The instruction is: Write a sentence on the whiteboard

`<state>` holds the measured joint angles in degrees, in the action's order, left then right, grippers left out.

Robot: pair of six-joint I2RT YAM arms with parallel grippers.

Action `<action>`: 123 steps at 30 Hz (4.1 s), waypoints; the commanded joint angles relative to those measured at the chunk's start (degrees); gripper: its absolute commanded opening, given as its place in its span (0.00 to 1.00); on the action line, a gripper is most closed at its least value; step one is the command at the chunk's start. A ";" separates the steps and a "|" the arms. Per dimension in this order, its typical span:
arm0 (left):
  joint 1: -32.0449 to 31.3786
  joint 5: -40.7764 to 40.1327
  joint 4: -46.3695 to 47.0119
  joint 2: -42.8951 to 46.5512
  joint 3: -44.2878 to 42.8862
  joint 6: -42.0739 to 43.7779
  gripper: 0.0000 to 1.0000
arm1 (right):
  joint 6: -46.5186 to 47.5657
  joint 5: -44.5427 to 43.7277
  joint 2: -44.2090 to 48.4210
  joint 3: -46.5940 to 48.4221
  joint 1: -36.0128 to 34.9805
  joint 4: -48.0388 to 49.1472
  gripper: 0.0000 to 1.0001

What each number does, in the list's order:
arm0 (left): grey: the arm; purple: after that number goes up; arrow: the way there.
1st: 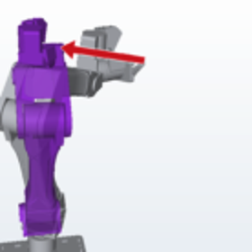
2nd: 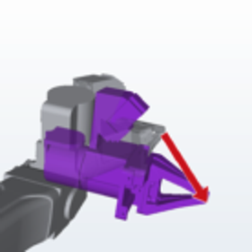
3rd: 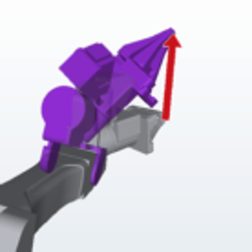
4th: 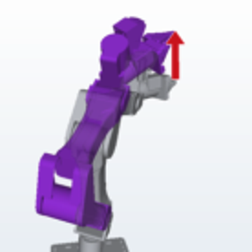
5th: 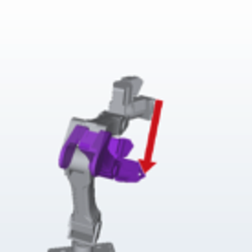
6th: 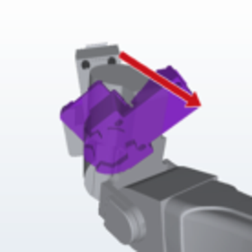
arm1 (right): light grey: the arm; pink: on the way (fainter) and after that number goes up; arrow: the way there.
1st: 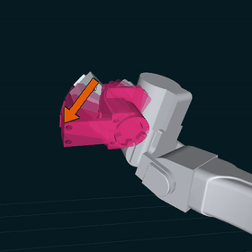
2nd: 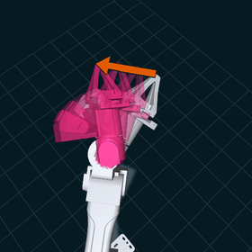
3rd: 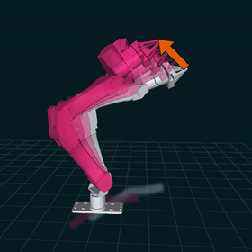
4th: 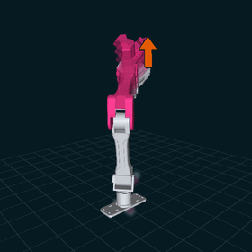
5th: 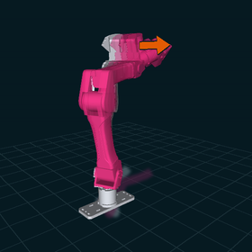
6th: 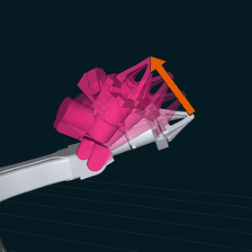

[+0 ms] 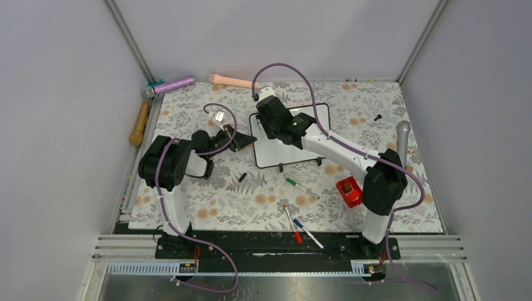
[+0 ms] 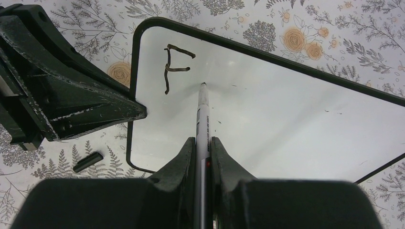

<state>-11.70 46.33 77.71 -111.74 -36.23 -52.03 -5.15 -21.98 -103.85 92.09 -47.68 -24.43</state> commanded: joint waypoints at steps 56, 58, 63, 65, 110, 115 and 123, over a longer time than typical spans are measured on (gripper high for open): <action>-0.45 0.63 3.68 2.70 0.10 0.99 0.03 | 1.41 0.20 1.39 -1.39 0.13 -0.22 0.00; -0.46 0.68 3.69 2.72 0.14 1.03 0.03 | 1.52 -0.83 1.26 -1.12 0.21 -0.24 0.00; -0.45 0.66 3.67 2.76 0.15 1.00 0.03 | 1.36 -1.51 0.73 0.57 0.53 -0.50 0.00; -0.46 0.69 3.67 2.77 0.17 1.03 0.03 | 1.48 -1.36 0.40 1.28 0.70 -0.55 0.00; -0.48 0.67 3.67 3.14 0.24 1.21 0.03 | 0.86 -1.00 2.82 -3.51 0.92 -1.98 0.00; -0.45 0.65 3.67 3.19 0.28 1.17 0.03 | 0.62 -0.62 3.91 -3.53 0.92 -1.98 0.00; -0.43 0.51 3.66 3.16 0.37 0.93 0.03 | 1.47 -0.05 6.53 -2.26 0.92 -0.86 0.00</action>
<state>-11.97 46.35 77.28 -111.04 -36.21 -51.22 -4.12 -20.51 -101.21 88.79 -47.18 -26.06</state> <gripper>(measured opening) 0.111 0.157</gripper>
